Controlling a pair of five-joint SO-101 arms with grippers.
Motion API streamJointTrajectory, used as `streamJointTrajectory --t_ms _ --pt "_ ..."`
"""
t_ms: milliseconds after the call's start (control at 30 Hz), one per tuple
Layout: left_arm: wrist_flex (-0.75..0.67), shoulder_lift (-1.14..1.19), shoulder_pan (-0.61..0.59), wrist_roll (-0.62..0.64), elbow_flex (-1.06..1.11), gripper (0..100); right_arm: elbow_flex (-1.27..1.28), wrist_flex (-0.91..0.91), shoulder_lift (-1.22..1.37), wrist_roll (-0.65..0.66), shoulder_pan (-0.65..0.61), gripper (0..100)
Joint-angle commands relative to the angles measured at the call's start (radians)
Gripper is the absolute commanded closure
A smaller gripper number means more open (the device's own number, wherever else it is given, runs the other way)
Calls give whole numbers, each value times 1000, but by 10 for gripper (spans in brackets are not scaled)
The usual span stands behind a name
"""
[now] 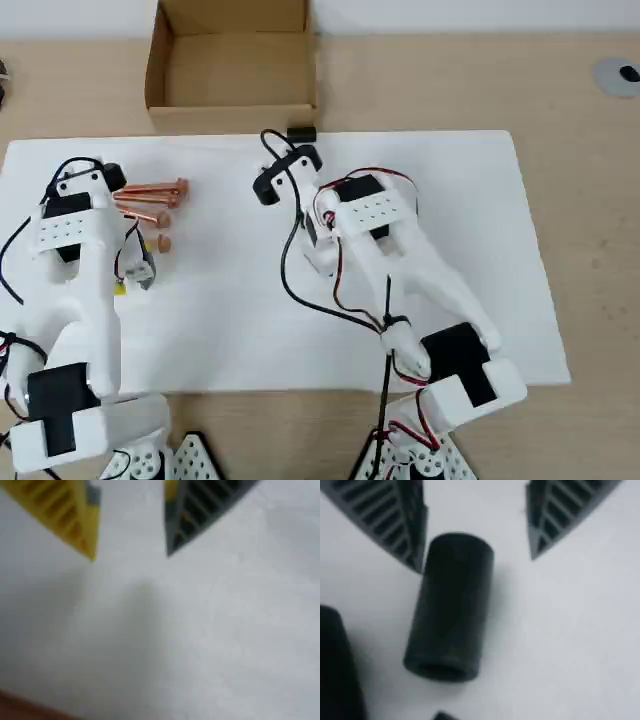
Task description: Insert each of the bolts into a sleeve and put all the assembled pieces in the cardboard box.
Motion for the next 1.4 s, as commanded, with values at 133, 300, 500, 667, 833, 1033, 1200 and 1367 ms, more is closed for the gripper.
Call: streamJointTrajectory --t_ms 133,300,500,667,833,1033,1200,1367 --pt "-5 -145 14 2 -25 897 -104 35 -4 101 -13 818" --pt "-8 -286 15 0 35 897 -157 40 -2 141 -13 818" --pt "-9 -453 17 -40 124 897 -179 48 87 141 -24 818" --pt "-6 -556 15 -43 189 897 -251 49 196 118 -19 818" --pt "-3 -608 14 -44 213 897 -302 52 231 100 -19 818" --pt "0 -613 11 -69 216 897 -315 86 229 95 -18 820" --pt "32 -613 14 -71 209 897 -317 112 229 95 -19 821" --pt "32 -613 12 -72 209 897 -326 147 228 95 -18 879"
